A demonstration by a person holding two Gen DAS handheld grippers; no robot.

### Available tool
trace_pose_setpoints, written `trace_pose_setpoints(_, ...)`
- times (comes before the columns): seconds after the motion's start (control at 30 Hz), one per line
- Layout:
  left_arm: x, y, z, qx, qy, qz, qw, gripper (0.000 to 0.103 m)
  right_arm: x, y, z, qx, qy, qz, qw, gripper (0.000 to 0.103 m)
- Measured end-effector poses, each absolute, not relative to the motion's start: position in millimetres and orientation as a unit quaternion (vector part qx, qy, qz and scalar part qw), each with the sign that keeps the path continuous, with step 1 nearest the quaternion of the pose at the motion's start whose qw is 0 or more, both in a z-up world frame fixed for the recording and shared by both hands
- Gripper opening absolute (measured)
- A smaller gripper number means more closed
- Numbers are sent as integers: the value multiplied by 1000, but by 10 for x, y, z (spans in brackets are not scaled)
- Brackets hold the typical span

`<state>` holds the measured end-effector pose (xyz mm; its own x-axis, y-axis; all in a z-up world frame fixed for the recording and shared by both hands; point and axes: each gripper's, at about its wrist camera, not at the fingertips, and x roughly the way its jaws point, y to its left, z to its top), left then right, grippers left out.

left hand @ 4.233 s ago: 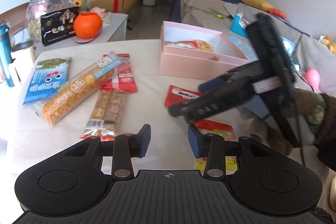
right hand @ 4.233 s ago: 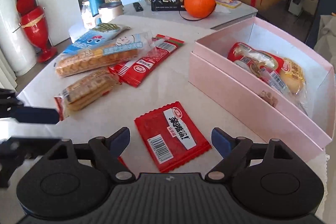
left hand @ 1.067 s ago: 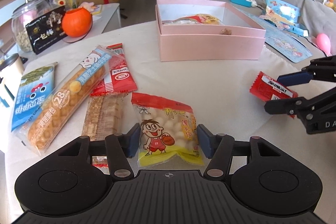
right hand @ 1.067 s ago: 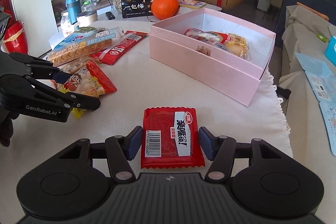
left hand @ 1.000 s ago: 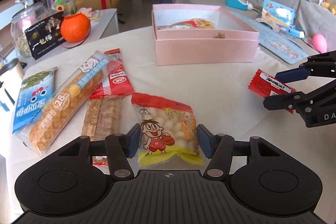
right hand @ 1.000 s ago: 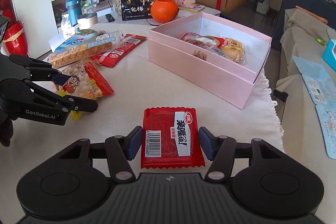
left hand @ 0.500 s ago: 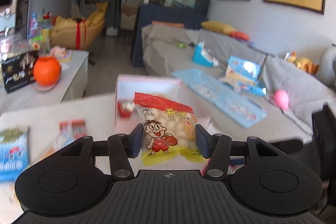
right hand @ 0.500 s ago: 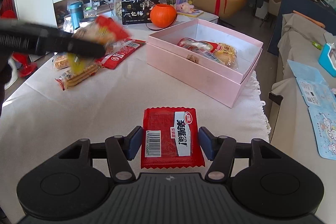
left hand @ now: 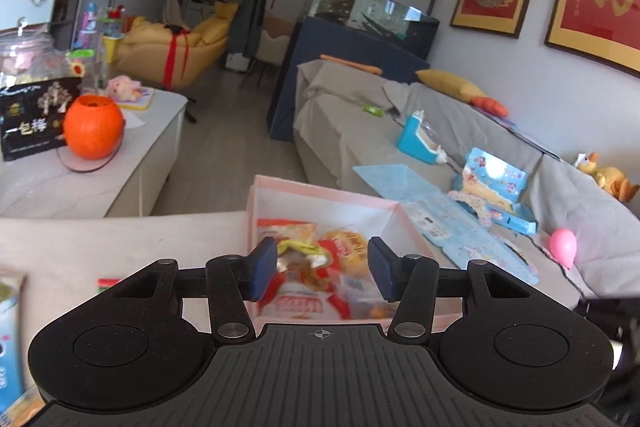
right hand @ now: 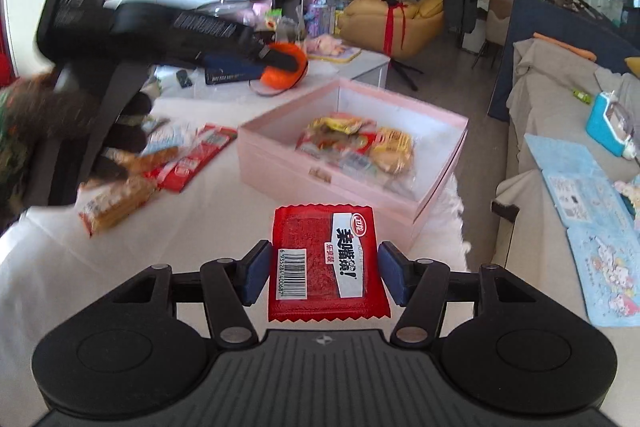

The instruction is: Organize snacks

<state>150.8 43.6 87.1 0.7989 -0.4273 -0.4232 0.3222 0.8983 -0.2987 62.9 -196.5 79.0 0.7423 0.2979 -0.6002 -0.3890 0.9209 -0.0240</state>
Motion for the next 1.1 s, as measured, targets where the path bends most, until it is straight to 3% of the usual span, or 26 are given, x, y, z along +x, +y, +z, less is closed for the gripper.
trace_pose_setpoints(0.1,1405,708,789,-111,259,-164,945,55,1078,-1976,1192,-30,281,177,943,60)
trace_pose_setpoints(0.13,1368,811,764,-112,264,-146,947,55,1240,-1957,1288,-25,274,170,946,65)
trace_pose_setpoints(0.17,1324,927,742,-114,271,-125,948,55,1449,-1931,1377,-24,275,164,947,80)
trace_pose_setpoints(0.2,1263,1044,722,-116,275,-106,948,55,1631,-1915,1430,-24,282,161,945,84)
trace_pose_setpoints(0.33,977,1501,606,-112,281,-46,952,55,1926,-1912,1439,-15,300,125,946,84)
trace_pose_setpoints(0.57,755,1699,302,-82,307,-28,948,55,1604,-1625,942,-27,350,173,920,84)
trace_pose_setpoints(0.83,475,1734,303,-112,307,-57,944,50,1221,-922,577,-14,402,268,876,84)
trace_pose_setpoints(1.0,345,1772,329,-56,300,12,952,48,1147,-398,416,-31,412,297,861,84)
trace_pose_setpoints(1.1,240,1918,374,-106,290,6,951,48,1197,-160,344,-29,414,295,861,84)
